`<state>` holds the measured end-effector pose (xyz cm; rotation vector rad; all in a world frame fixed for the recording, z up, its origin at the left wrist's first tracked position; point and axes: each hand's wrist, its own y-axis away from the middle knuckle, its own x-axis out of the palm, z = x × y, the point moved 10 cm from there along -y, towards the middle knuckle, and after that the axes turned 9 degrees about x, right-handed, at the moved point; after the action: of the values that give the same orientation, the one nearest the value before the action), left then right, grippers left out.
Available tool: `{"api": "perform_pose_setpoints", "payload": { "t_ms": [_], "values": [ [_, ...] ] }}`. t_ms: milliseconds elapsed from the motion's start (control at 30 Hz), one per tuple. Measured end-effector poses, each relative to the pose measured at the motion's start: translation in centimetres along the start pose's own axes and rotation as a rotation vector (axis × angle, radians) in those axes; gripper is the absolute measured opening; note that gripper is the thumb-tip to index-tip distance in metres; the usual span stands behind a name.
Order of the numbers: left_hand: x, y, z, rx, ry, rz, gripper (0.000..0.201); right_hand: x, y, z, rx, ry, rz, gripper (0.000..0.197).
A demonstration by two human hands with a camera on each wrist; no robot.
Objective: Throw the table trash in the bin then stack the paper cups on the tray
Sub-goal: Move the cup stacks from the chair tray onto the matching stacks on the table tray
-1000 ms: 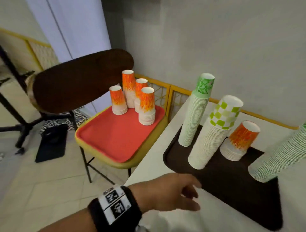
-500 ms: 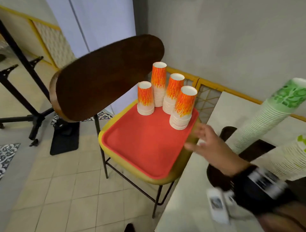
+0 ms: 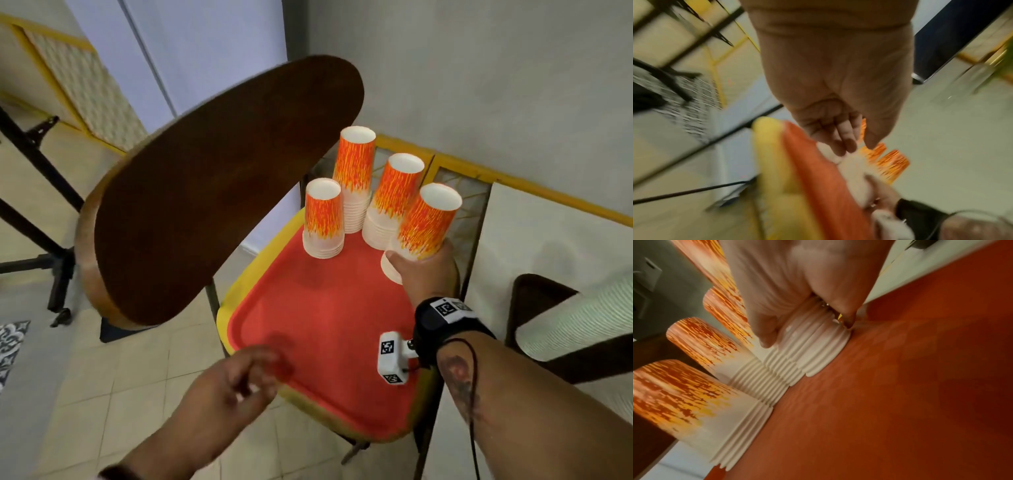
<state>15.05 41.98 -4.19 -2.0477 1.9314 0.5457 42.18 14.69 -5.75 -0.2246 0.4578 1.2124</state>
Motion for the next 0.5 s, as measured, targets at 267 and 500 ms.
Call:
{"api": "perform_pose_setpoints", "payload": {
  "t_ms": [267,500],
  "values": [
    [-1.3,-21.4,-1.6,-0.001,0.152,-0.440,0.110,-0.1,-0.4,-1.2,-0.029,0.032,0.006,0.084],
    [0.4,-28.1,0.4,-0.081,0.096,-0.342,0.104,-1.2,3.0,-1.7,-0.067,-0.112,0.084,0.079]
  ]
}}
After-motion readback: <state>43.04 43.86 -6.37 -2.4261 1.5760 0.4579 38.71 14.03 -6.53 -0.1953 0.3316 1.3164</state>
